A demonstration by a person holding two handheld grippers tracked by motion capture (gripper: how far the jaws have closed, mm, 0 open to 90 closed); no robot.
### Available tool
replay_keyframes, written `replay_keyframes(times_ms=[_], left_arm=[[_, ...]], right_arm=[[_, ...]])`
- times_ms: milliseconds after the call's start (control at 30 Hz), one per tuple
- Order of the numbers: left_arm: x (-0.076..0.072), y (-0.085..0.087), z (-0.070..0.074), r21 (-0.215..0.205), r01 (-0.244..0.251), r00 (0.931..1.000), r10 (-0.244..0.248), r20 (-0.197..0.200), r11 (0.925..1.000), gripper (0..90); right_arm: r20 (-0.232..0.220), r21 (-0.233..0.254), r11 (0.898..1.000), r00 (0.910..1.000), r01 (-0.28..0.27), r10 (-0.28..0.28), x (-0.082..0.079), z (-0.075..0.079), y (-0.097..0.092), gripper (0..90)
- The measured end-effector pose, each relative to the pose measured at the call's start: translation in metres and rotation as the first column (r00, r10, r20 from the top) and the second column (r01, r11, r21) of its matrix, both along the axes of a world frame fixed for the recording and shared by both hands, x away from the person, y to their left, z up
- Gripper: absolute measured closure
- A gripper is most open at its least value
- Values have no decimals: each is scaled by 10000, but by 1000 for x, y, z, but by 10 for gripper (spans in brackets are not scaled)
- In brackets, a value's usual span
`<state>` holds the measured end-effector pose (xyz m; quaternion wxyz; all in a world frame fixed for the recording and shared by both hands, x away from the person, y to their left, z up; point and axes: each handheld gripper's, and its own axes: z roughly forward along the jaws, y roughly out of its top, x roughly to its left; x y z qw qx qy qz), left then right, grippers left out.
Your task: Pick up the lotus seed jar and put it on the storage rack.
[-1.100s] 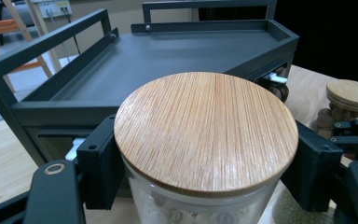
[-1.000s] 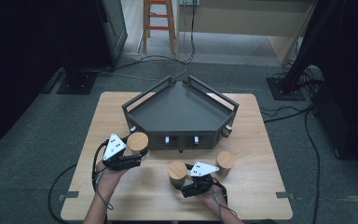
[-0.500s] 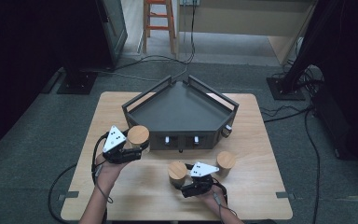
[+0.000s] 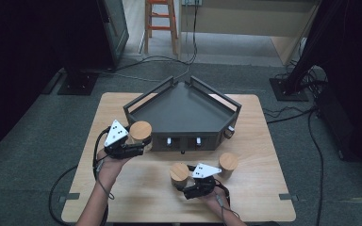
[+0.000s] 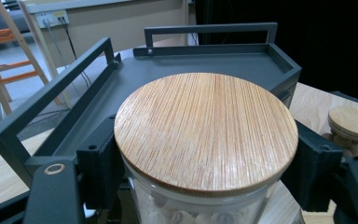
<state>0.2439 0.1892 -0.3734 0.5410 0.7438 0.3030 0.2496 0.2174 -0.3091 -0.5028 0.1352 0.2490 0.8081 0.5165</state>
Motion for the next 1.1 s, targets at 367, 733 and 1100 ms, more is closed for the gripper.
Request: replay_keyframes(times_ms=[367, 733, 1100], left_arm=[[7, 2, 9, -236, -56, 10000, 58, 75, 9997, 252], [15, 0, 13, -266, -106, 9999, 108, 63, 9996, 252], [27, -4, 16, -108, -157, 9999, 157, 51, 9998, 252]], right_arm=[[11, -65, 10000, 10000, -3, 4, 0, 0, 1, 160], [-14, -78, 10000, 10000, -25, 25, 0, 1, 1, 160], [-2, -152, 9998, 10000, -85, 85, 1, 1, 3, 160]])
